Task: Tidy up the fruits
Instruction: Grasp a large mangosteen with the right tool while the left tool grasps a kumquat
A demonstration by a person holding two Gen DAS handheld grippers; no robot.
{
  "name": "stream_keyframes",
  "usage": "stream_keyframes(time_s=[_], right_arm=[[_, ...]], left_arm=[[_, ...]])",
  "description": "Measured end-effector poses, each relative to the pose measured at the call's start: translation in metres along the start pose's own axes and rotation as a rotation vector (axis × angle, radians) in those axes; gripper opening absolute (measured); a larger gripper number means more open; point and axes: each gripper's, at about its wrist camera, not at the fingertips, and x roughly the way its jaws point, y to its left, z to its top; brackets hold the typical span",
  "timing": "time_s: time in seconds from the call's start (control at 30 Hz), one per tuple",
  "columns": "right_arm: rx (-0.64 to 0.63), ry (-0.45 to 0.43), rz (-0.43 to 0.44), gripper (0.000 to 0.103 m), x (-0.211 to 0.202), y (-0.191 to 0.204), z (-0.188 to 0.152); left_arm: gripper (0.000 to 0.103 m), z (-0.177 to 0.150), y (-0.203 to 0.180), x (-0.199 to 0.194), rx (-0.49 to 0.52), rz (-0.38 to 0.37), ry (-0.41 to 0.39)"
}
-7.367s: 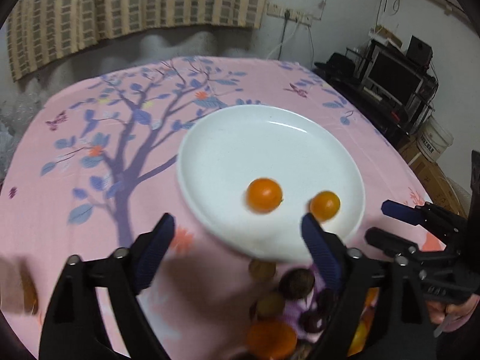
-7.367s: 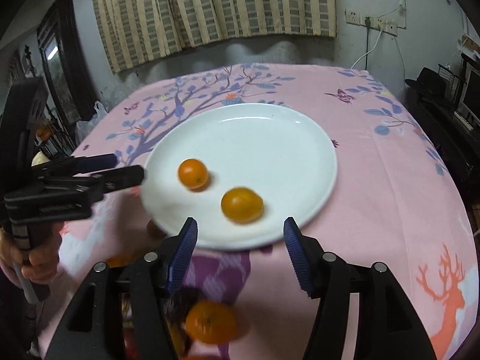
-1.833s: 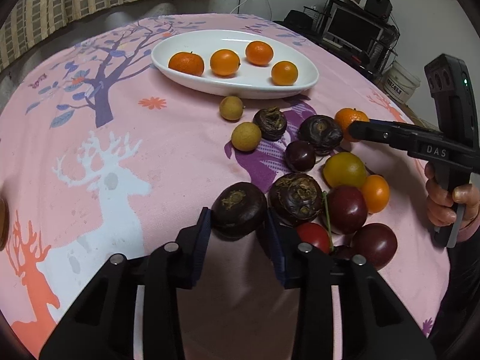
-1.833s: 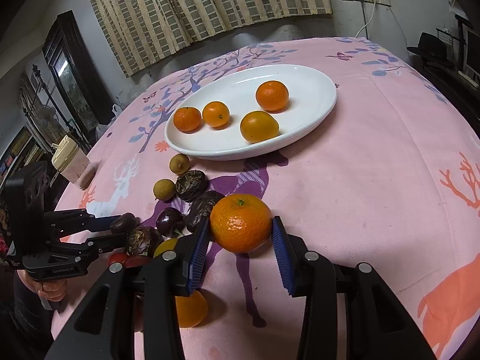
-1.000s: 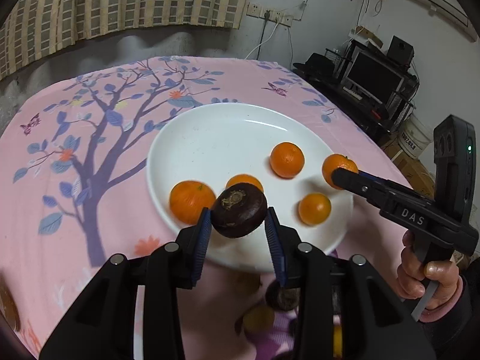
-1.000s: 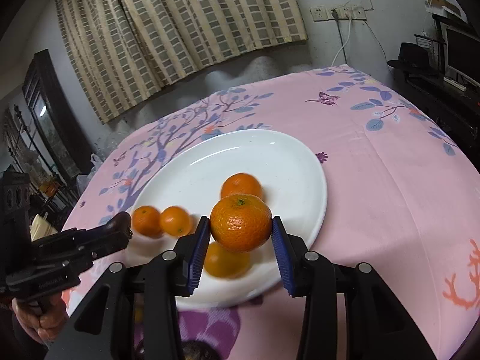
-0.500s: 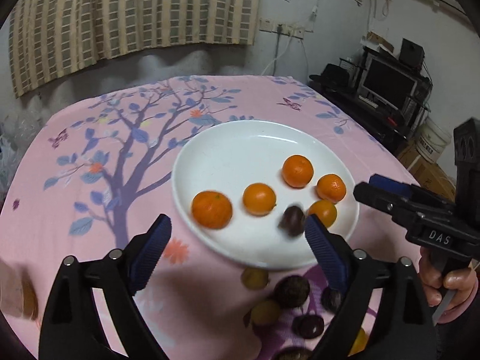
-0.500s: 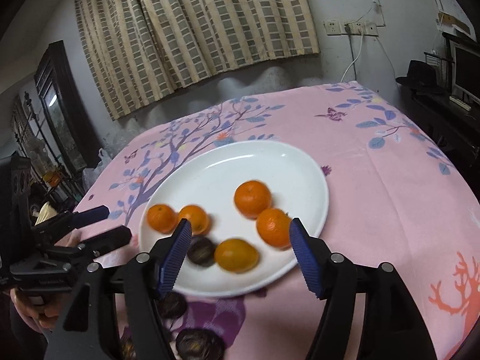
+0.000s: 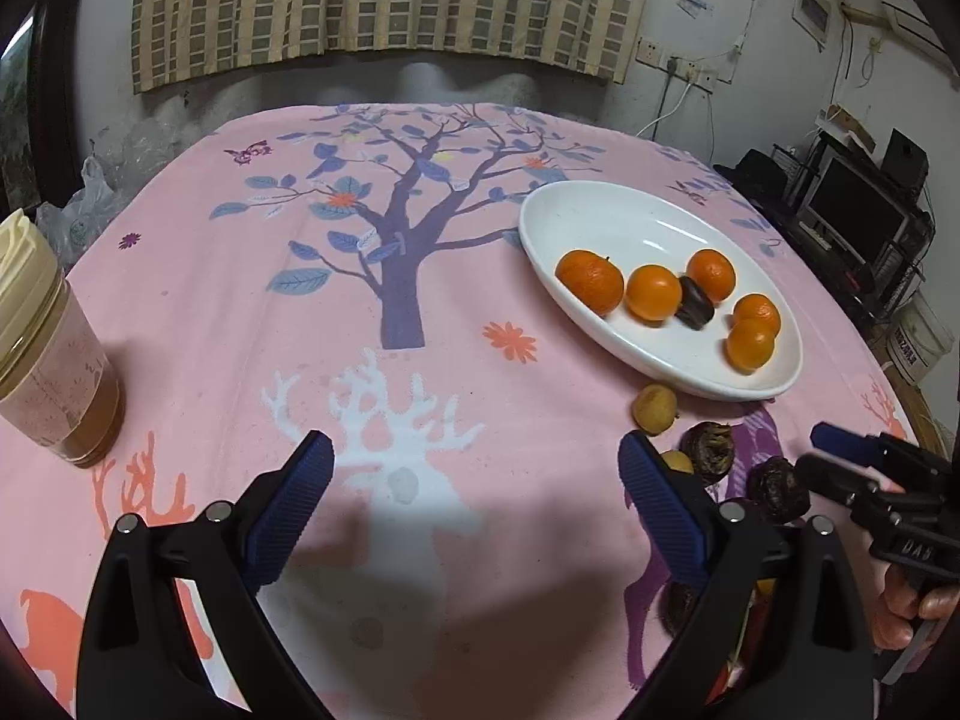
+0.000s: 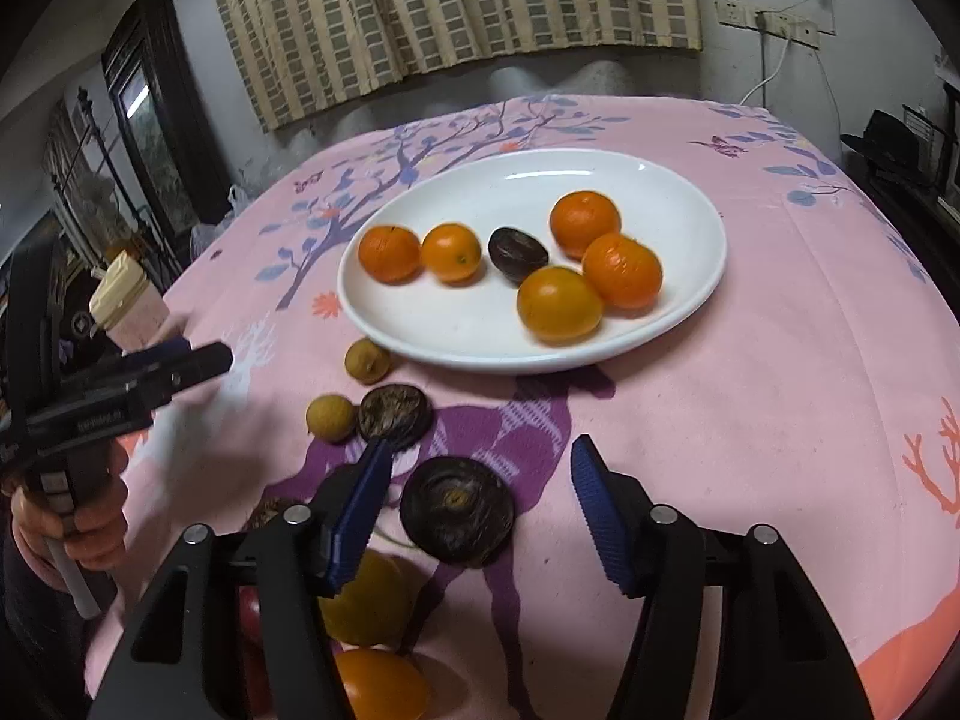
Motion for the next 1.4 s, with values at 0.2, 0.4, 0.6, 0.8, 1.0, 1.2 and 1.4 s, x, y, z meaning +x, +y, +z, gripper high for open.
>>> stream_keyframes(time_s=[0.2, 0.4, 0.6, 0.8, 1.0, 1.2, 1.4], right_arm=[[-0.023, 0.058, -0.001, 0.056, 0.009, 0.004, -0.008], [-0.044, 0.085, -0.011, 0.054, 0.016, 0.006, -0.01], [-0.056, 0.085, 0.0, 0.044, 0.017, 0.007, -0.01], [-0.025, 0.083, 0.03, 0.044, 0.015, 0.003, -0.008], [0.061, 0.041, 0.045, 0.044, 0.003, -0.012, -0.003], [0.092, 0.037, 0.058, 0.044, 0.0, -0.018, -0.002], [0.101, 0.043, 0.062, 0.044, 0.001, -0.018, -0.002]], left_arm=[[0.094, 0.0, 0.003, -0.006, -0.007, -0.005, -0.012], [0.094, 0.0, 0.002, -0.007, -0.01, -0.009, -0.006], [0.094, 0.0, 0.0, -0.008, -0.002, -0.01, -0.006], [0.094, -0.001, -0.003, -0.005, 0.01, -0.021, 0.011], [0.073, -0.011, -0.036, 0.001, 0.177, -0.175, 0.058], [0.041, -0.016, -0.06, 0.021, 0.272, -0.241, 0.124], [0.037, -0.013, -0.069, 0.037, 0.291, -0.269, 0.158]])
